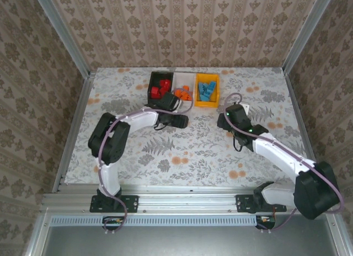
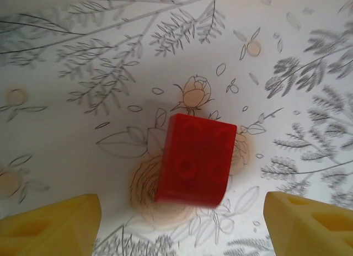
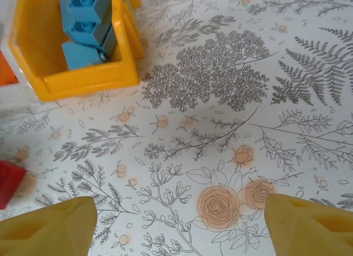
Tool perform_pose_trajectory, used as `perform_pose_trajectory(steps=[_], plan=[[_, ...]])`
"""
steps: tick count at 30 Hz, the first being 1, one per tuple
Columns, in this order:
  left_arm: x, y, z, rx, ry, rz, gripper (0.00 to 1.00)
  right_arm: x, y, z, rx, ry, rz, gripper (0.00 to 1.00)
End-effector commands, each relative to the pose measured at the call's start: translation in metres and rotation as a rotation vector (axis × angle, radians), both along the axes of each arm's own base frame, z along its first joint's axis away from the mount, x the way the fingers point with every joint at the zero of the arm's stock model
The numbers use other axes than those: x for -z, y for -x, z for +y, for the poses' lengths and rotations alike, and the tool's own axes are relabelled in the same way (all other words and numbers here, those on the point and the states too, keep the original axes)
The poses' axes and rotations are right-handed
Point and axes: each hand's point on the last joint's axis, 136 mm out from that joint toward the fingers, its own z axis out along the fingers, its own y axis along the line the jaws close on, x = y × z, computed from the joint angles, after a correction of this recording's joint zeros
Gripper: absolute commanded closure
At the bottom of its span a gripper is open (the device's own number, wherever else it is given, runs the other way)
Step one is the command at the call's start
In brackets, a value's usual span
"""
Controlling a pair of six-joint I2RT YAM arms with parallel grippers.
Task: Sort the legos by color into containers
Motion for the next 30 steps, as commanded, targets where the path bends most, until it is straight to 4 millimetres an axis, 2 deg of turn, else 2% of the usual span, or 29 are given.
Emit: perform_pose_trajectory(steps=[1,4,7,11,14,16,19,22,25,28,30], plan=[[0.001,0.000,-0.005,0.105,-0.101,-0.023,0.21,0.005,0.010,-0.008,-0.008,-0.042,0.010,0.19],[0.013,-0.006,-0.004,0.105,-0.149,-0.013,0.23,0.010,0.014,-0.015,-0.002,-0.057,0.006,0.19],[0.026,-0.009,-0.007,0.111,-0.161,0.002,0.33,0.011,0.018,-0.017,-0.006,-0.056,0.006,0.20],[0.029,-0.015,-0.007,0.099,-0.177,-0.017,0.62,0.006,0.021,-0.020,-0.012,-0.050,-0.010,0.21],[0.011,-0.017,-0.005,0.076,-0.165,-0.051,0.72,0.002,0.023,-0.020,-0.015,-0.059,-0.028,0.21],[-0.014,-0.018,-0.004,0.059,-0.139,-0.086,0.75,0.002,0.023,-0.018,-0.021,-0.067,-0.030,0.21],[-0.064,-0.030,0.006,0.012,-0.109,-0.183,0.75,0.004,0.021,-0.016,-0.033,-0.074,-0.029,0.21],[-0.103,-0.059,0.033,-0.086,-0.091,-0.210,0.75,0.006,0.019,-0.013,-0.045,-0.081,-0.030,0.22],[-0.118,-0.098,0.057,-0.174,-0.070,-0.208,0.76,0.013,0.018,-0.009,-0.054,-0.095,-0.023,0.22],[-0.113,-0.134,0.057,-0.195,-0.012,-0.168,0.76,0.017,0.017,-0.003,-0.076,-0.121,-0.020,0.22],[-0.110,-0.157,0.066,-0.226,-0.014,-0.138,0.77,0.015,0.018,-0.004,-0.079,-0.114,-0.022,0.22]])
